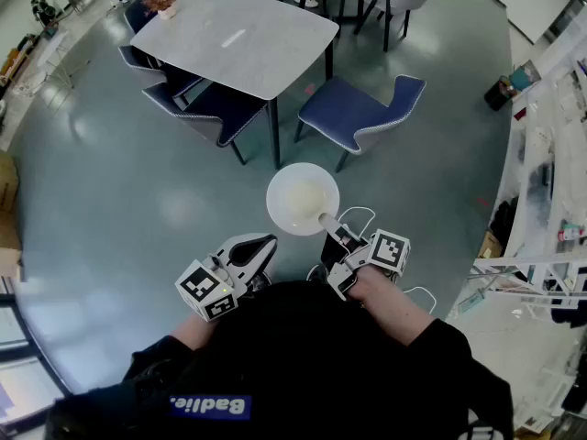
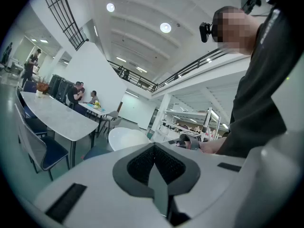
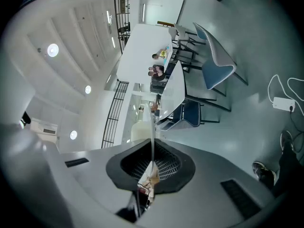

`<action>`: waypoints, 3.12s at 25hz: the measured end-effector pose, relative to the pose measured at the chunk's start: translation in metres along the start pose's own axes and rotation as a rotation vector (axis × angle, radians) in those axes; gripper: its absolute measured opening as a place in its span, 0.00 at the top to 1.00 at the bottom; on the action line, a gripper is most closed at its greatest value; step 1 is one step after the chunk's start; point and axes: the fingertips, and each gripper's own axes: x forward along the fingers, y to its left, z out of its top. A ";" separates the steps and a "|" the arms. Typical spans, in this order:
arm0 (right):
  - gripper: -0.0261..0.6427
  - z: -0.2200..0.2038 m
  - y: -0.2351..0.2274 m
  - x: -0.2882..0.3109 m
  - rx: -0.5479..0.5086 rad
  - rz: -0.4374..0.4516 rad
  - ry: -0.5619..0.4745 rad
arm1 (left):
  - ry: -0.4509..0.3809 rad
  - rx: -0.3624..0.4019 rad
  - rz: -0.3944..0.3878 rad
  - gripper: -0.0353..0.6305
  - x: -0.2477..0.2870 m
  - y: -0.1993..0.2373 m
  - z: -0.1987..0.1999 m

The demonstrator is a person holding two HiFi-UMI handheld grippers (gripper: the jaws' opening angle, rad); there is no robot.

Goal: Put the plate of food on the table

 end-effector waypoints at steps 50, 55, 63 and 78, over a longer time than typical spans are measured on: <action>0.93 0.112 -0.018 0.092 0.001 0.000 0.053 | -0.026 -0.005 0.041 0.94 0.086 0.111 0.038; 0.94 0.127 -0.015 0.130 0.027 -0.005 0.004 | -0.017 0.017 -0.007 0.94 0.089 0.159 0.059; 0.94 0.158 0.005 0.229 0.034 -0.058 -0.102 | -0.004 0.047 -0.095 0.94 0.081 0.268 0.121; 0.93 0.202 0.009 0.287 0.028 -0.073 -0.102 | -0.018 0.020 -0.097 0.94 0.110 0.325 0.141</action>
